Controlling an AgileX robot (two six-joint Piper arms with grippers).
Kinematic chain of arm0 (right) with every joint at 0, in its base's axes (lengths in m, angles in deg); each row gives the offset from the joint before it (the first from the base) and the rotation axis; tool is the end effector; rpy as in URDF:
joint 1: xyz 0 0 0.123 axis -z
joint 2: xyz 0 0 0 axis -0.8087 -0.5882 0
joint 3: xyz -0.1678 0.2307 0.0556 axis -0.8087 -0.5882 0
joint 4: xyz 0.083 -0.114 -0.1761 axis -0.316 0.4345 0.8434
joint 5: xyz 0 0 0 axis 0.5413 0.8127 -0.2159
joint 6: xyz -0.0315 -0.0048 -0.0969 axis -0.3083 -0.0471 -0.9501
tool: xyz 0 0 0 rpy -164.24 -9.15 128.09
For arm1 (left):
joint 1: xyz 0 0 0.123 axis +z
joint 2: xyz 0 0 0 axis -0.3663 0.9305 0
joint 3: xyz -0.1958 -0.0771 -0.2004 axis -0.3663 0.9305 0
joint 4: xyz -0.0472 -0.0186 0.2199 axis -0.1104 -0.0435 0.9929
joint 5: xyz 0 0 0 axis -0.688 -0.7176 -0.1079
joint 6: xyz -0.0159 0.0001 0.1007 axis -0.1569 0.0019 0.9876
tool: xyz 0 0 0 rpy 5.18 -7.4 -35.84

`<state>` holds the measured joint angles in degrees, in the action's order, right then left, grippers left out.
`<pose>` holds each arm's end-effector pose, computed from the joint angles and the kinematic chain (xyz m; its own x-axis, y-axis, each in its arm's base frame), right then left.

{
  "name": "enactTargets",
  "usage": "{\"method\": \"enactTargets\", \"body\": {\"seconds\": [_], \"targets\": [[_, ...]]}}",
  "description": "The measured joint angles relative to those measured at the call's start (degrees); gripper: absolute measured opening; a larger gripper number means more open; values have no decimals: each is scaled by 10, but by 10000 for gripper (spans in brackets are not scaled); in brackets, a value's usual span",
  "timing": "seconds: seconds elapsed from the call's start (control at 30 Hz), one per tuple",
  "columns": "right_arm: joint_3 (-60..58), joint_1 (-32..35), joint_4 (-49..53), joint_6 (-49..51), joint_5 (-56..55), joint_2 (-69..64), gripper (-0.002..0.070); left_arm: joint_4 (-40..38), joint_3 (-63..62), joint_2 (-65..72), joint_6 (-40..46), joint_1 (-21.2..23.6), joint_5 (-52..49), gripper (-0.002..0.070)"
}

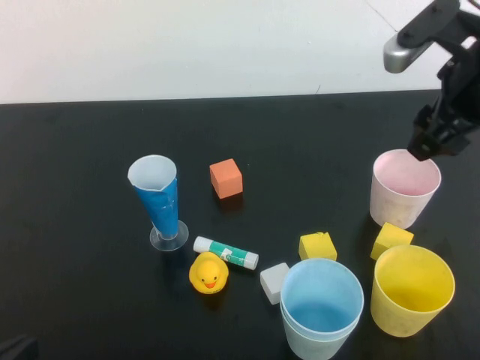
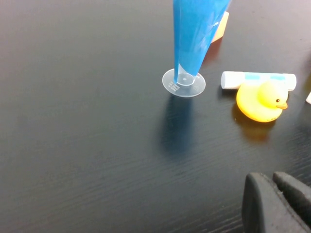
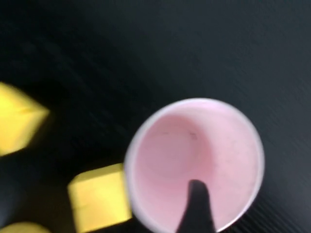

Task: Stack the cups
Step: Pick up the pink cup

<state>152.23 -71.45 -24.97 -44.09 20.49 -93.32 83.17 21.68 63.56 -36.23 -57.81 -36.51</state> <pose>0.3260 0.1048 0.3438 -0.6028 -0.6821 -0.4139 -0.6709 0.7141 -0.1999 0.0392 -0.0079 0.2566 -0.3680 0.0048 -0.9298 0.3887 0.9092 -0.1491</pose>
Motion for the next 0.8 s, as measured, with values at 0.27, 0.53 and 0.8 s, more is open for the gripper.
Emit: {"method": "enactTargets", "body": {"seconds": [0.27,0.53,0.8], "targets": [[32,0,39,62,9,-97,526,-1,0,0,0,0,-1,1],[33,0,34,32,38,-141,107,-2,0,0,0,0,-2,2],[53,0,27,9,61,-79,18,-6,0,0,0,0,-3,1]]}}
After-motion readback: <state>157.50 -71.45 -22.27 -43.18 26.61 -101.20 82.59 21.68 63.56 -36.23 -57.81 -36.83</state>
